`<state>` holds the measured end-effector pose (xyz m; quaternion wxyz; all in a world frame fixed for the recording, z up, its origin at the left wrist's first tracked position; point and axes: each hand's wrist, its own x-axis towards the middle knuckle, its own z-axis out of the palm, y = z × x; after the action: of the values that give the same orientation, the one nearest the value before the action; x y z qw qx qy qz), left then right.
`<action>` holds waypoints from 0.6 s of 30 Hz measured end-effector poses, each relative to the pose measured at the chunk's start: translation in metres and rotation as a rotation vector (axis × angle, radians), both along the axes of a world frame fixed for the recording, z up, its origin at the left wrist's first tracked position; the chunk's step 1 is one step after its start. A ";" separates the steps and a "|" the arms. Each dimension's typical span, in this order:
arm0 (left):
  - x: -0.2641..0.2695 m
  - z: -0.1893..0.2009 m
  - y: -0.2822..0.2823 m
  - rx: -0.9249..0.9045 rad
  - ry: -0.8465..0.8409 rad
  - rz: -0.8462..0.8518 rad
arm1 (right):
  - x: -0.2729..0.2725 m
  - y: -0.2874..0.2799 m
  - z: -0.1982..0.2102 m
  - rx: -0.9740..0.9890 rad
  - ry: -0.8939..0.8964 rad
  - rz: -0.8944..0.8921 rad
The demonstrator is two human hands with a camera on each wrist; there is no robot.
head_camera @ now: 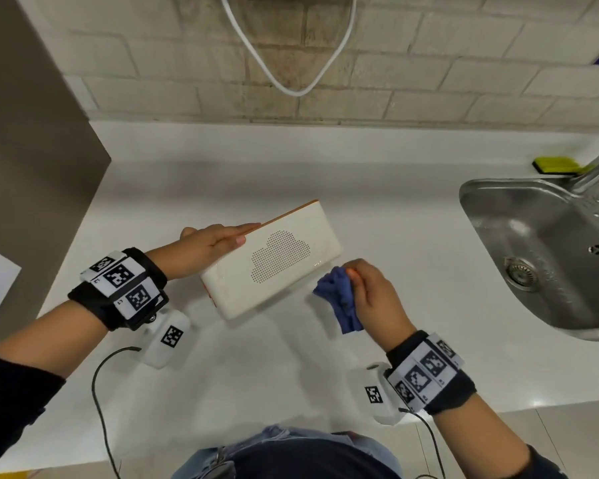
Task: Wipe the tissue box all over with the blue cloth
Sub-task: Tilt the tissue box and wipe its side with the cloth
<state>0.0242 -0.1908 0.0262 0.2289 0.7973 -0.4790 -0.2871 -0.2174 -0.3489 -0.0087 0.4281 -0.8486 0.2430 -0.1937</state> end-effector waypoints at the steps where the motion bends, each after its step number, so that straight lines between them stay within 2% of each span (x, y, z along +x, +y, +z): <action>1: 0.000 0.000 0.000 0.000 0.010 -0.002 | 0.000 -0.002 0.004 0.025 -0.003 -0.011; 3: 0.001 0.000 0.000 -0.003 0.026 0.000 | 0.000 -0.005 0.006 0.003 0.014 0.015; 7: 0.000 -0.002 0.000 -0.003 0.020 0.018 | -0.007 -0.006 -0.004 -0.381 0.085 0.034; 8: 0.000 -0.001 0.000 -0.006 0.019 0.016 | -0.009 -0.003 -0.010 -0.423 0.117 0.056; 9: -0.001 -0.001 0.000 -0.008 0.019 0.017 | -0.011 0.001 -0.018 -0.405 0.161 0.101; 11: -0.003 0.000 -0.001 -0.014 0.022 0.027 | -0.017 0.005 -0.037 -0.239 0.225 0.183; 12: -0.003 0.000 -0.001 -0.015 0.020 0.030 | -0.019 0.004 -0.046 -0.186 0.245 0.173; 14: -0.001 -0.003 0.000 -0.018 0.006 0.031 | -0.026 -0.008 -0.059 -0.208 0.344 0.024; 16: 0.001 -0.006 0.001 -0.021 0.002 0.042 | -0.030 -0.020 -0.062 -0.200 0.564 -0.139; 18: 0.002 -0.006 0.000 -0.021 0.003 0.059 | -0.030 -0.029 -0.065 -0.118 0.748 -0.189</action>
<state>0.0257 -0.1908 0.0206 0.2462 0.8083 -0.4579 -0.2764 -0.2469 -0.3777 -0.0738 0.2406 -0.8577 0.4480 0.0766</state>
